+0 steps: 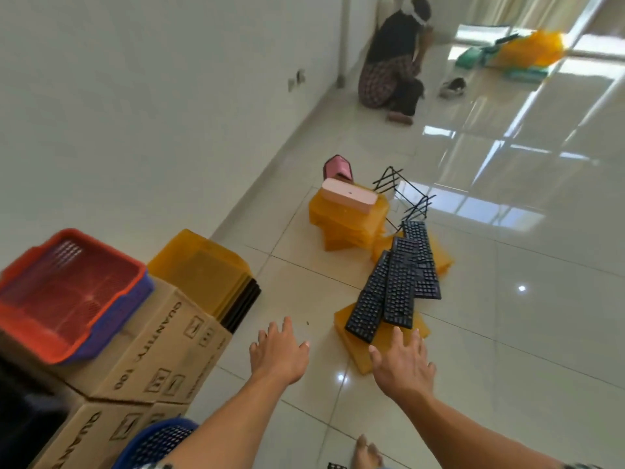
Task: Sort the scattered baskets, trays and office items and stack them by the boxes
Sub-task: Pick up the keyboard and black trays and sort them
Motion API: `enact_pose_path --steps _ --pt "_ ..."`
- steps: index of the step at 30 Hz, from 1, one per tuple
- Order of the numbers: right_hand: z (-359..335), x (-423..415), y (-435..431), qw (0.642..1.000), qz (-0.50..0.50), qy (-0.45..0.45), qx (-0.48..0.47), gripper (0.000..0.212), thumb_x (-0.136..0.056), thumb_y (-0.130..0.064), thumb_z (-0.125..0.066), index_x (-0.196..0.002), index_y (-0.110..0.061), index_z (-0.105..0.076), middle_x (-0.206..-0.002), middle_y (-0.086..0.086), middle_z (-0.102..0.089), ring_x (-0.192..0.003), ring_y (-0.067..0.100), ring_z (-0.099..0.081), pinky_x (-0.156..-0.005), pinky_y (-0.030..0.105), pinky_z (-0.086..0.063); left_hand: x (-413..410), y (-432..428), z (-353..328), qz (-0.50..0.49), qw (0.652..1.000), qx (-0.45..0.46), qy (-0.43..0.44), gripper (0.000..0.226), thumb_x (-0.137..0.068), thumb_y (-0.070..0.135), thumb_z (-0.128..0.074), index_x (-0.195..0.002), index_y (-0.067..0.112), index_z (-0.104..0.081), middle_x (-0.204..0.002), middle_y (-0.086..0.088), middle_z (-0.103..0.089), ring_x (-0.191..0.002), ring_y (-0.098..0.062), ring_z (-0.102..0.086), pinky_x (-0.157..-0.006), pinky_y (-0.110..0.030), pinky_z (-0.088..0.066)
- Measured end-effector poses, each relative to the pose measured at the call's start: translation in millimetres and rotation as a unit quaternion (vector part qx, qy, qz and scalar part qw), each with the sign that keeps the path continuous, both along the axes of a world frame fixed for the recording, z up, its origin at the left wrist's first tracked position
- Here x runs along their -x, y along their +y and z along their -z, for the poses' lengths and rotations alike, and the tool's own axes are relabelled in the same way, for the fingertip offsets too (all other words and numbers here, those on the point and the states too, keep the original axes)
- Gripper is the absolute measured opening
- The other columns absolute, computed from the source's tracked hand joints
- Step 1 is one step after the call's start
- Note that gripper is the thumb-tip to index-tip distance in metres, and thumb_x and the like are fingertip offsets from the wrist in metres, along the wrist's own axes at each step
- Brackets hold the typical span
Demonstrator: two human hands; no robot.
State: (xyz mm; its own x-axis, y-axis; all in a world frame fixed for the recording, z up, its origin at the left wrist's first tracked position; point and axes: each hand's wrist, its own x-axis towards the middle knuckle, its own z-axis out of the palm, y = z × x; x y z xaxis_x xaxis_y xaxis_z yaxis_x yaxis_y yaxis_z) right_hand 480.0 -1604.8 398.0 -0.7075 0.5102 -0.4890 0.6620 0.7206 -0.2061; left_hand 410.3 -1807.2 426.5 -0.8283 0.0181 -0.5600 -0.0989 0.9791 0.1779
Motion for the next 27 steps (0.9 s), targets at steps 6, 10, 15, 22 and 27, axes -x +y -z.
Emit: enact_pose_path --steps 6,10,15,22,27 --pt "9.2 22.9 53.7 1.000 -0.010 -0.010 -0.010 0.077 -0.099 -0.062 -0.037 -0.161 -0.024 -0.012 -0.169 0.012 -0.004 -0.155 0.032 -0.007 -0.119 0.052 -0.023 16.4 48.6 10.4 -0.009 1.000 0.001 -0.005 0.075 -0.101 0.055 -0.040 -0.161 0.024 -0.007 -0.167 -0.008 -0.015 -0.152 -0.031 -0.016 -0.121 -0.048 -0.021" --pt "13.7 47.4 53.2 1.000 -0.019 -0.009 0.008 0.076 -0.100 -0.060 -0.038 -0.161 -0.024 -0.012 -0.169 0.012 -0.002 -0.156 0.031 -0.005 -0.120 0.053 -0.021 32.1 48.9 14.4 -0.019 1.000 0.008 -0.010 0.076 -0.101 0.055 -0.041 -0.161 0.025 -0.005 -0.167 -0.008 -0.015 -0.152 -0.031 -0.015 -0.122 -0.048 -0.021" --pt "20.6 79.5 36.4 0.999 -0.033 -0.013 0.019 0.075 -0.101 -0.060 -0.038 -0.161 -0.024 -0.011 -0.169 0.012 -0.001 -0.156 0.031 -0.002 -0.122 0.054 -0.019 64.1 32.8 23.0 -0.032 0.999 0.015 -0.011 0.076 -0.101 0.054 -0.042 -0.161 0.023 -0.006 -0.166 -0.009 -0.016 -0.152 -0.030 -0.017 -0.121 -0.046 -0.023" --pt "53.4 141.1 23.8 0.999 0.043 -0.016 0.014 0.075 -0.100 -0.060 -0.041 -0.160 -0.021 -0.017 -0.168 0.013 -0.006 -0.154 0.032 -0.008 -0.120 0.056 -0.024 139.0 18.8 59.3 -0.010 1.000 -0.015 -0.007 0.072 -0.102 0.050 -0.043 -0.160 0.020 -0.011 -0.165 -0.007 -0.019 -0.151 -0.029 -0.020 -0.119 -0.046 -0.023" --pt "115.6 183.0 31.8 0.992 0.117 -0.016 0.031 0.077 -0.099 -0.058 -0.046 -0.159 -0.020 -0.016 -0.167 0.015 -0.009 -0.152 0.033 -0.014 -0.118 0.054 -0.026 202.5 29.9 126.0 0.049 0.999 -0.012 -0.018 0.073 -0.101 0.050 -0.044 -0.160 0.020 -0.012 -0.163 -0.008 -0.023 -0.148 -0.031 -0.024 -0.117 -0.047 -0.026"
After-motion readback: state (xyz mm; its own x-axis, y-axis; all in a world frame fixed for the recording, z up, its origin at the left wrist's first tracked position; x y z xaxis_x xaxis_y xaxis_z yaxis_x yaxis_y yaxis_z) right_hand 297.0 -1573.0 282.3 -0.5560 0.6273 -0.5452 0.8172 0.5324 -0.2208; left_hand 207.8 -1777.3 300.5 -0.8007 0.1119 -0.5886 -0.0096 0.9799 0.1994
